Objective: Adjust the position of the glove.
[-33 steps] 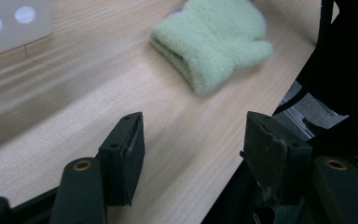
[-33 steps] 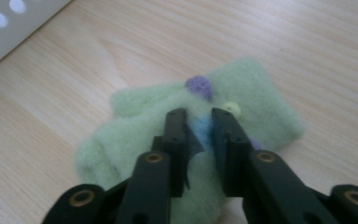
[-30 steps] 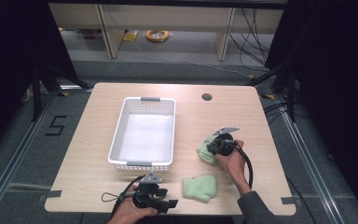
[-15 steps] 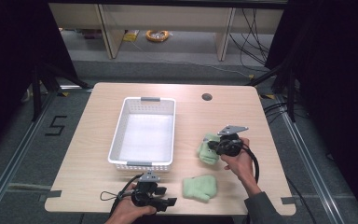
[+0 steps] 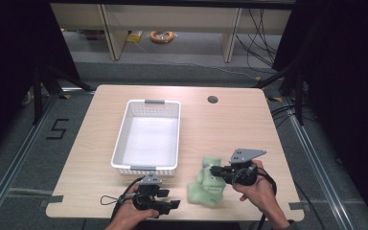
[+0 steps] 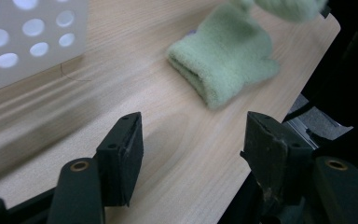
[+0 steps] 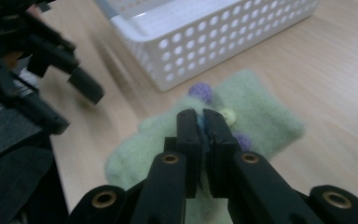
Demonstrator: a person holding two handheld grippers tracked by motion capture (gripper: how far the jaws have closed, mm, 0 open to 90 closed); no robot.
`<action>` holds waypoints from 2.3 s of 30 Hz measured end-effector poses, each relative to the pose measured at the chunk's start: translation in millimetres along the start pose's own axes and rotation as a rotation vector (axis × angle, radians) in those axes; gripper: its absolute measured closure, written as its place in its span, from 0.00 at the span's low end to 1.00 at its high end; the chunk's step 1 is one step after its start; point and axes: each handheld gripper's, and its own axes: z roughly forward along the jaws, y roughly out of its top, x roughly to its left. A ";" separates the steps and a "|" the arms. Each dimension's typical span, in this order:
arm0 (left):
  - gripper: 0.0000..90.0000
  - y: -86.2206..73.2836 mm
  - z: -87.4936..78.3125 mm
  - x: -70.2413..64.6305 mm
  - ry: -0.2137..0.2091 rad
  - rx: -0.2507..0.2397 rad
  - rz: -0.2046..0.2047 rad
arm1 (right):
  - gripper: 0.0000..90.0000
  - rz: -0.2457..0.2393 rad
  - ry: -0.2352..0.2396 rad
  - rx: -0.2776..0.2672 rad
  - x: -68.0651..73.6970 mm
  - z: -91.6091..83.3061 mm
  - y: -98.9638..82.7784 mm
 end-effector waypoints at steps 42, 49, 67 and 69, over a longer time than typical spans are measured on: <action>0.37 47.5 14.4 -32.9 -0.004 -0.022 0.197 | 0.62 0.057 -0.032 0.089 44.9 -3.2 -46.3; 0.43 66.6 32.7 -28.4 0.004 0.025 0.216 | 0.61 0.073 -0.052 0.130 52.1 -4.5 -57.1; 0.50 89.2 73.3 -18.6 -0.022 0.130 0.225 | 0.62 0.103 -0.037 0.180 57.4 12.1 -63.8; 0.56 88.7 75.6 -16.9 -0.033 0.132 0.206 | 0.65 0.111 -0.032 0.169 57.1 12.6 -63.9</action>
